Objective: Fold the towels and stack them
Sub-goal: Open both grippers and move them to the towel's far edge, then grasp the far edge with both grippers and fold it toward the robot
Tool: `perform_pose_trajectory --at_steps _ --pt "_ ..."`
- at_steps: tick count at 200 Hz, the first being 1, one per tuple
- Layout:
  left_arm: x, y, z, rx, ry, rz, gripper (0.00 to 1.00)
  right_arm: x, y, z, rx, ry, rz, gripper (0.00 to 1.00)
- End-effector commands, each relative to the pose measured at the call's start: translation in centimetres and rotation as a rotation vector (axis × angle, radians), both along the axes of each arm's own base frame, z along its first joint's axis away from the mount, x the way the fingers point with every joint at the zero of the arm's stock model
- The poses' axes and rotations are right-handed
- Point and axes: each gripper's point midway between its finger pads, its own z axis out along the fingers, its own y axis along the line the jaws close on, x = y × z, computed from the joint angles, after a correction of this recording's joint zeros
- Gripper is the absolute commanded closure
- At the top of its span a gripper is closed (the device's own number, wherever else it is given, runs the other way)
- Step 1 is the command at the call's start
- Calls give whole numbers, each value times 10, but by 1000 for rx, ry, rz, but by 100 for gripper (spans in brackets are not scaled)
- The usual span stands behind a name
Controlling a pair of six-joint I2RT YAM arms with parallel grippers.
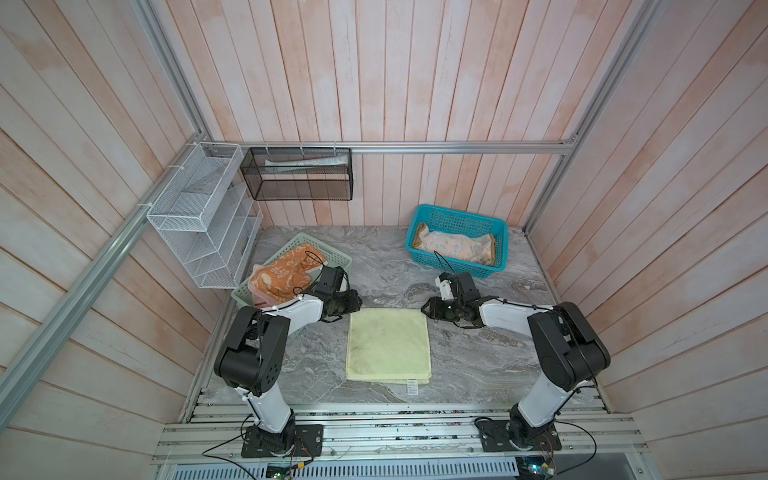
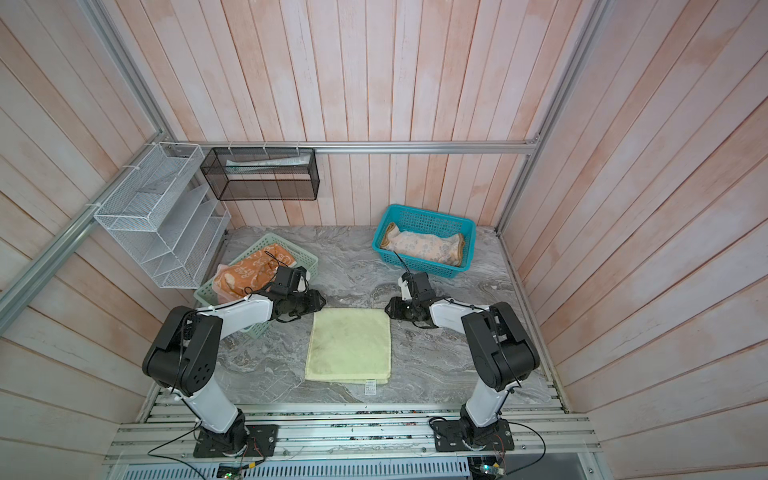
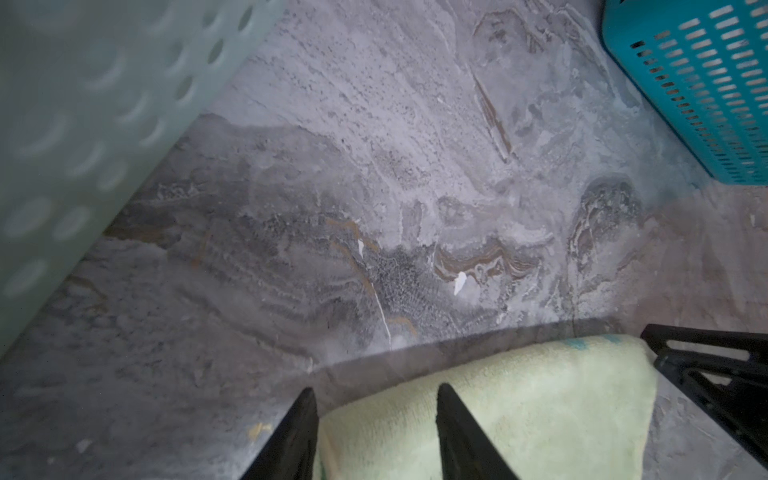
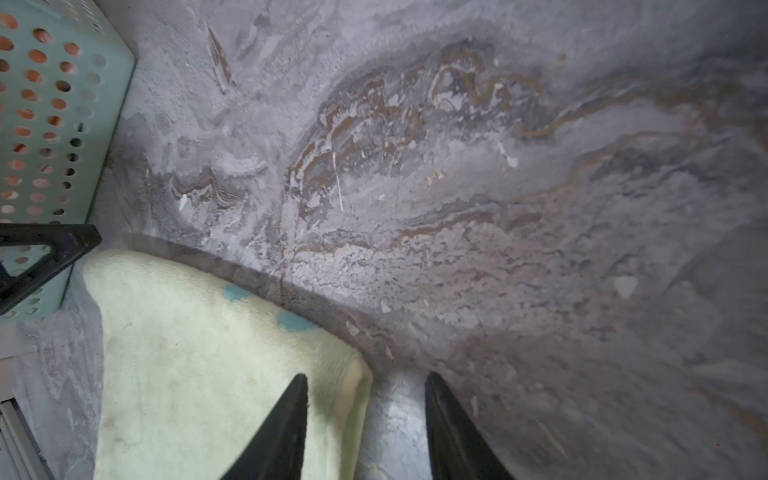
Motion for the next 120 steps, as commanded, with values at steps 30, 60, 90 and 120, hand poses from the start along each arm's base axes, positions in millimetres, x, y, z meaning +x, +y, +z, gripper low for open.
perform_pose_trajectory --at_steps 30,60,90,120 --pt "-1 -2 -9 0 4 -34 51 2 24 -1 55 8 69 53" --pt "-7 -7 -13 -29 26 -55 51 0 33 -6 64 32 93 53" --pt "-12 -8 -13 -38 28 -66 59 2 34 -8 53 24 98 63" --pt "-13 -12 -8 -60 -1 -98 88 12 31 -2 9 -17 106 86"
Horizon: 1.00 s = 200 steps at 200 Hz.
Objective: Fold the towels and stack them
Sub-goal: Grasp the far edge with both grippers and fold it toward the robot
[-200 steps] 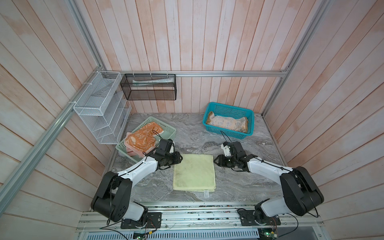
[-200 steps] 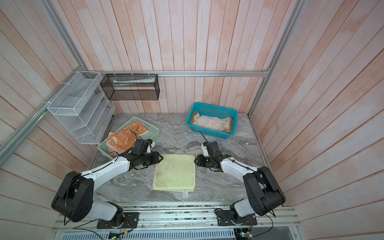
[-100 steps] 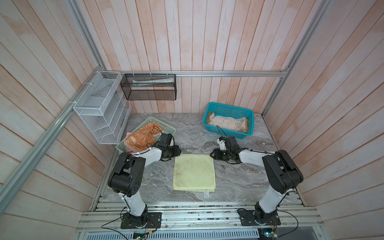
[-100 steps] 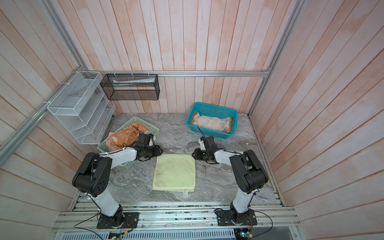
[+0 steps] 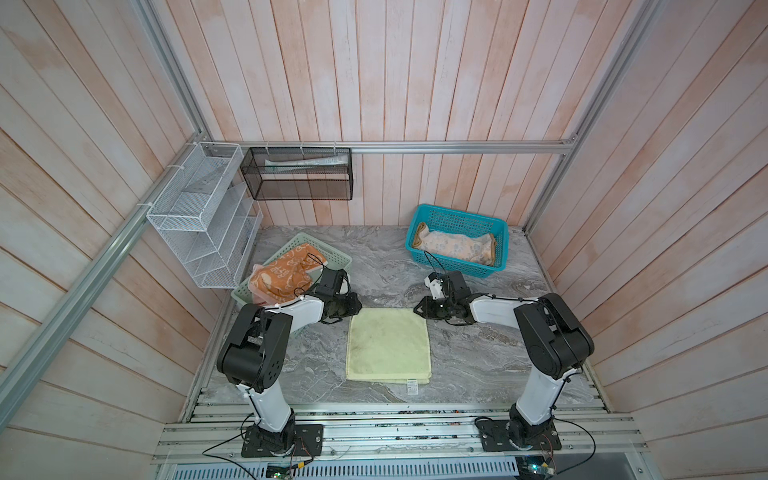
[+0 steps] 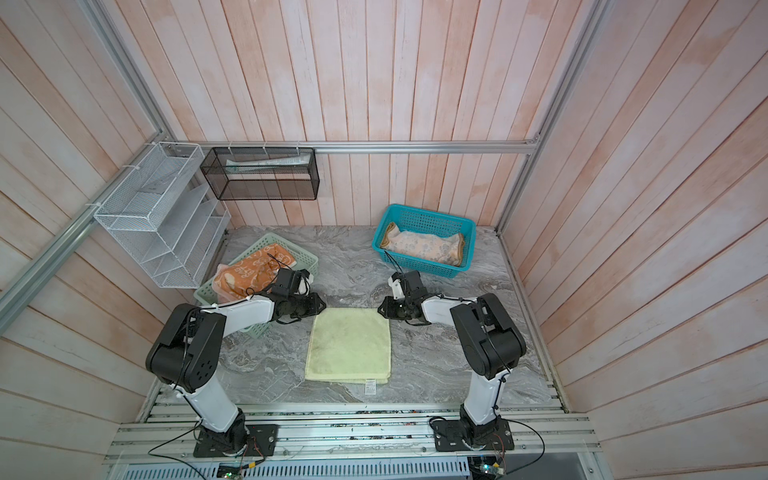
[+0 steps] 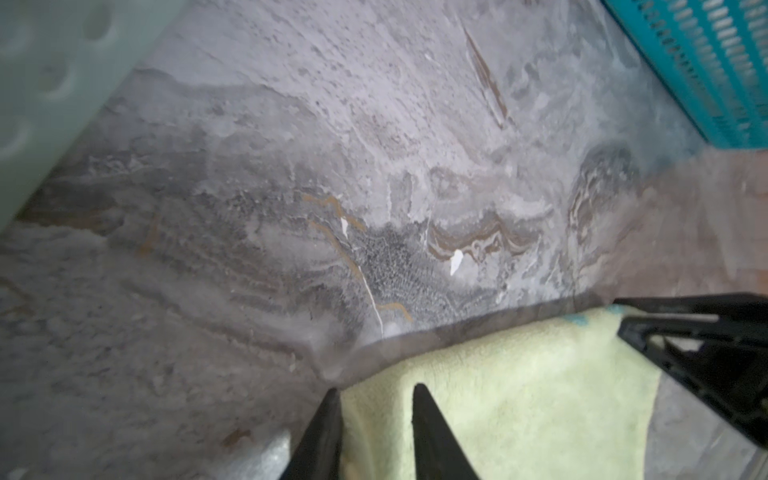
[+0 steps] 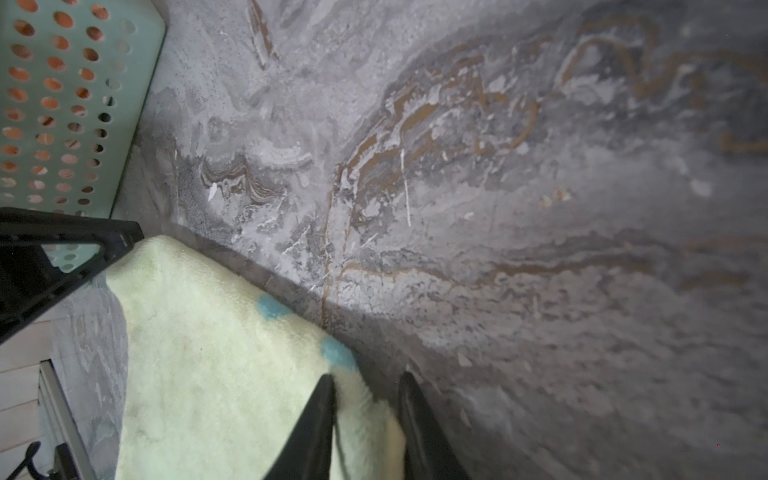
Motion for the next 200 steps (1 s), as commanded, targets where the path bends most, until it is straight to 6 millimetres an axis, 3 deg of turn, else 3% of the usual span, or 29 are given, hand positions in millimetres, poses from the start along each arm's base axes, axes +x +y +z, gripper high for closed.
perform_pose_trajectory --at_steps 1,11,45,81,147,200 --pt "-3 -4 2 -24 -29 -47 90 9 1 2 -40 -29 13 86" --pt "-2 -5 8 -34 -56 -56 100 15 0 6 -57 -51 18 92" --pt "1 -9 46 -74 -197 -95 100 34 -5 35 -131 -162 54 100" --pt "-8 -13 79 -109 -303 -152 100 32 -8 65 -149 -264 88 100" --pt "-49 -13 81 -166 -359 -218 100 -19 -12 71 -116 -325 148 100" --pt "-89 -13 67 -192 -341 -226 100 -68 -28 47 -101 -228 90 98"
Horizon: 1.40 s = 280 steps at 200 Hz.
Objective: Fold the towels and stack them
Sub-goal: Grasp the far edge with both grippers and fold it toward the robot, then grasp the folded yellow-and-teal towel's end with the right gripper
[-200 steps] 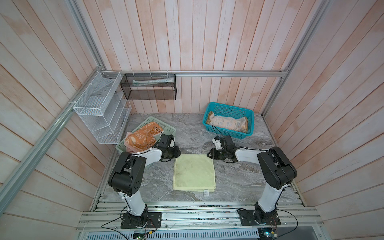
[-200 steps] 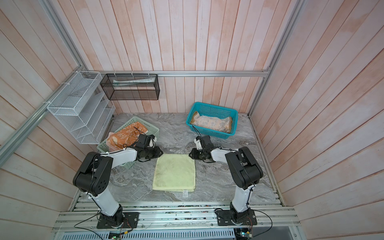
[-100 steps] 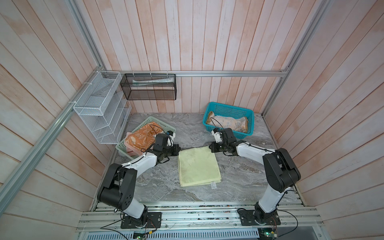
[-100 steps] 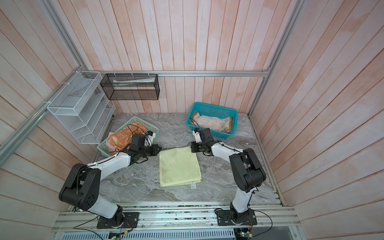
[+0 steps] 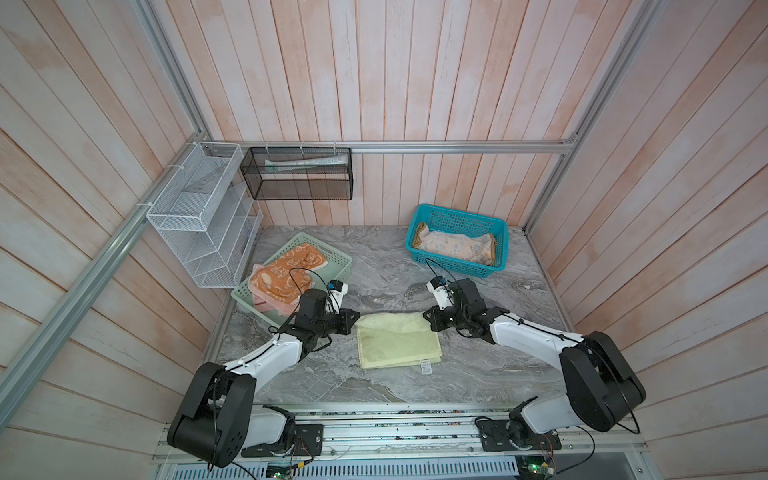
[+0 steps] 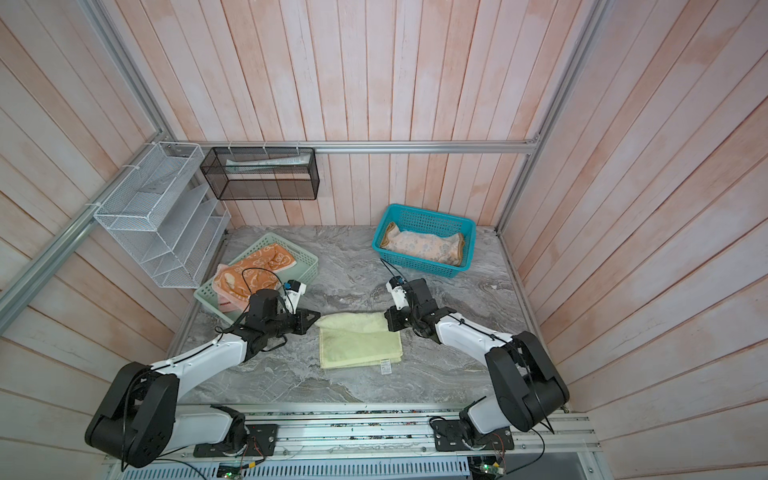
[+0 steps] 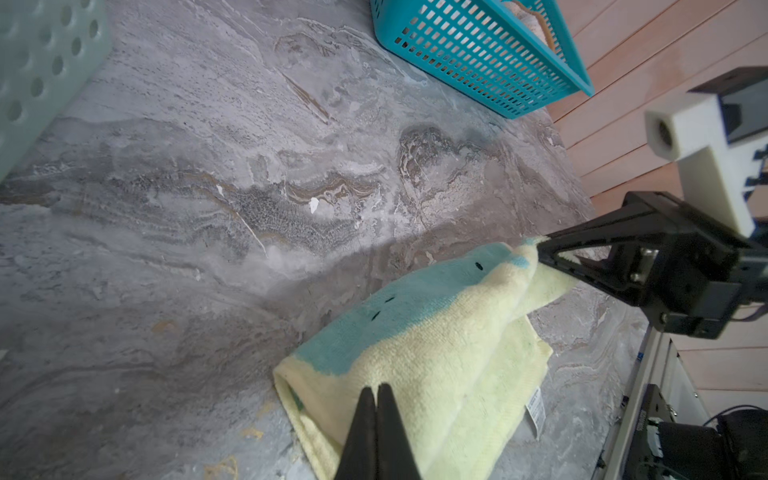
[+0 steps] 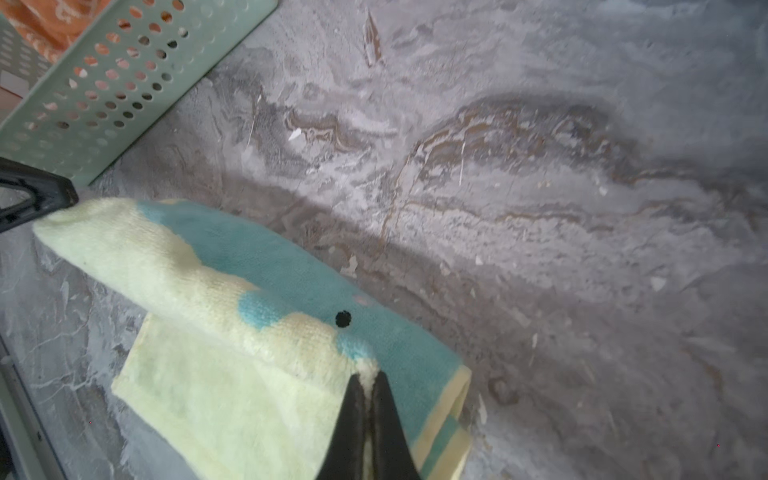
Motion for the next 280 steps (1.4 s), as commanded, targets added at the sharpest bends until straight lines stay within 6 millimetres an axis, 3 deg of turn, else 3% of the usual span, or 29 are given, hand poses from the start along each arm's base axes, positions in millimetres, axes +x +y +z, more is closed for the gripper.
perform_pose_trajectory --at_steps 1,56,65,73,84,92,100,129,147,173,201,219,231,268,280 --pt "-14 -7 3 -26 -23 -25 100 -13 -10 -5 20 31 -63 98" --pt "-53 -10 -8 -47 20 -18 100 -40 -25 -11 27 111 -108 95" --pt "-59 -10 -10 -44 26 -18 100 -45 -27 -10 28 132 -118 90" --pt "-64 -9 -13 -39 38 -15 100 -50 -29 -9 30 152 -130 76" --pt "-70 -6 -16 -33 56 -5 86 -56 -31 -4 43 174 -135 61" --pt "-74 -4 -17 -36 63 2 73 -60 -32 2 55 180 -142 58" --pt "-77 -1 -17 -40 69 10 68 -61 -35 8 63 181 -166 56" --pt "-83 5 -11 -79 70 59 65 -50 -51 27 117 117 -293 52" --pt "-82 4 -10 -104 87 74 65 -42 -56 28 150 122 -334 51" --pt "-80 -5 -18 -108 187 59 65 -43 -43 12 135 220 -281 51" --pt "-87 -13 -41 -84 339 44 60 -60 -35 -14 52 388 -245 51" --pt "-93 -16 -50 -89 378 39 58 -72 -30 -20 38 406 -243 50" --pt "-96 -19 -51 -105 385 30 60 -78 -28 -23 61 418 -247 49" --pt "-98 -26 -42 -131 386 10 97 -77 -41 -38 24 415 -314 42" --pt "-101 -28 -38 -139 393 -7 100 -76 -40 -43 21 430 -310 37"
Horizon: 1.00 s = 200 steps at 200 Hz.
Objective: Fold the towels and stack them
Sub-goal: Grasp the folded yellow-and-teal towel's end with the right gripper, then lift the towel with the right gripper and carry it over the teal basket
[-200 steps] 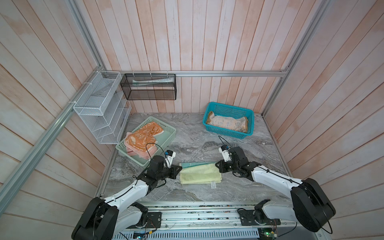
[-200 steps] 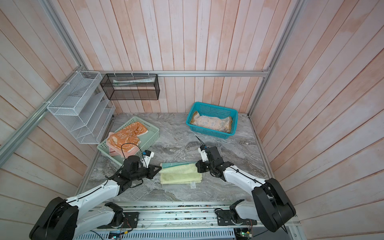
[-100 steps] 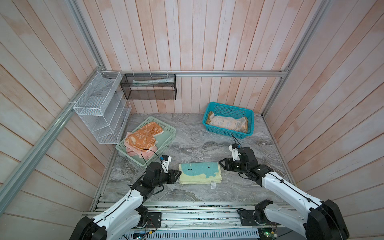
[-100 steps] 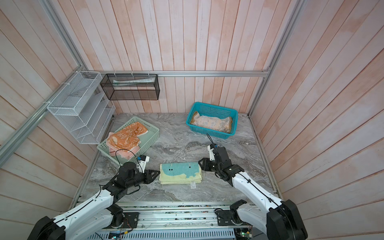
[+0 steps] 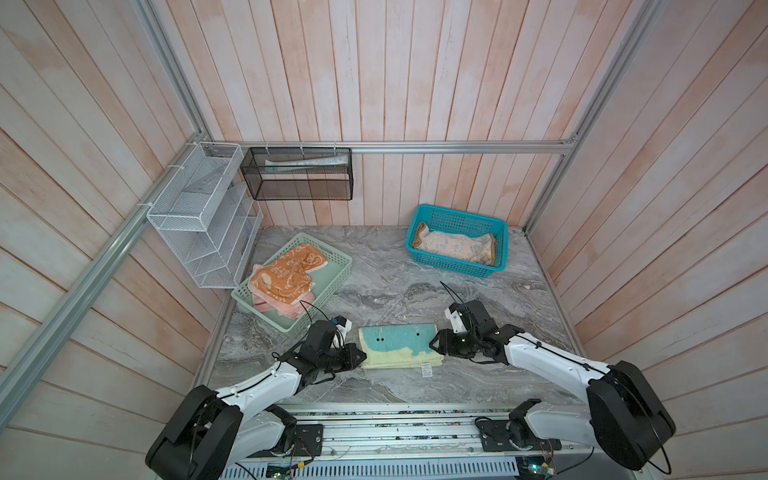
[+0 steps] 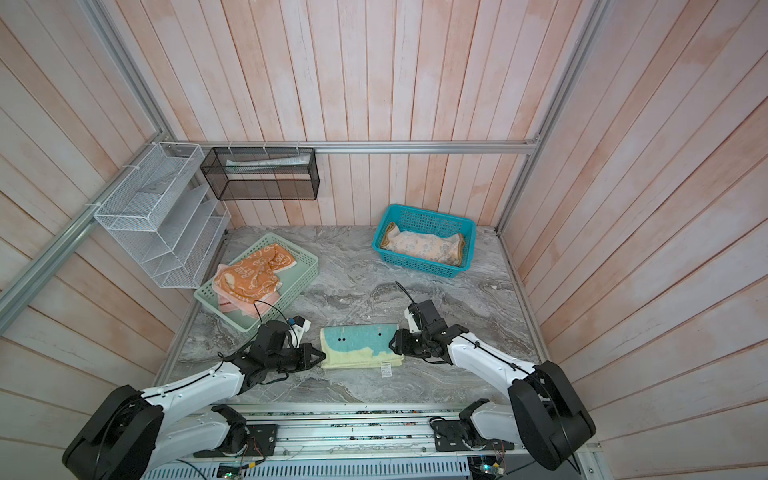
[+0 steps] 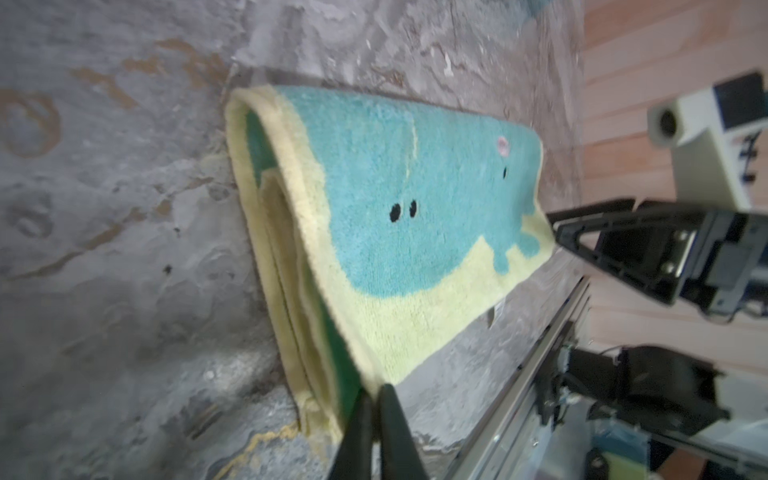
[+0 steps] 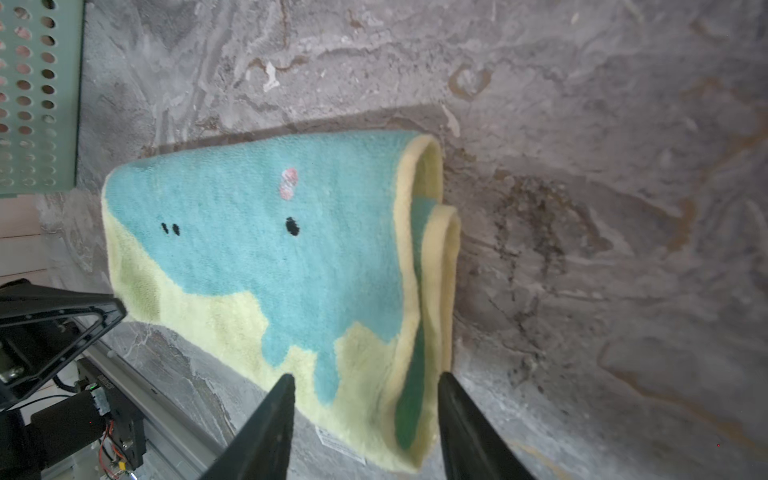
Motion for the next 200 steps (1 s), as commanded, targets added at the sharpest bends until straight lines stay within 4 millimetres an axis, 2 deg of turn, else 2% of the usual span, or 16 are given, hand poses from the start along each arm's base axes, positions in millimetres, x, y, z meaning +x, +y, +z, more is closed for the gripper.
perform_pose_trajectory --at_steps 1,24,40,47,58,73,81,89,114,125,141,159,183,200 --pt "-3 -8 13 -44 -9 -31 100 2 -5 -11 -25 25 -32 37" --pt "-11 -9 13 -27 23 -45 100 1 3 -20 -11 69 -7 34" --pt "-12 -4 12 17 40 -33 74 -1 8 -28 -13 89 5 33" --pt "-10 -1 13 40 34 -21 66 -1 11 -31 -18 98 11 33" --pt "-6 7 16 87 27 15 60 -3 14 -36 -35 114 25 34" --pt "4 16 26 145 -2 63 59 -3 18 -43 -73 133 51 38" --pt "12 18 34 170 -27 81 59 -4 19 -47 -102 140 66 43" --pt "17 18 40 183 -47 83 59 -5 20 -51 -124 142 82 52" --pt "35 3 58 146 -101 59 59 -1 26 -59 -146 137 118 84" --pt "43 -5 60 140 -108 43 59 3 32 -56 -140 108 144 92" --pt "59 -12 66 155 -137 29 59 18 36 -43 -149 42 165 100" --pt "87 -21 85 163 -204 26 59 42 37 -19 -175 -46 173 100" --pt "131 -27 110 139 -265 27 59 87 31 24 -155 -170 126 100" --pt "158 -28 120 119 -292 38 59 122 27 64 -135 -279 98 100"
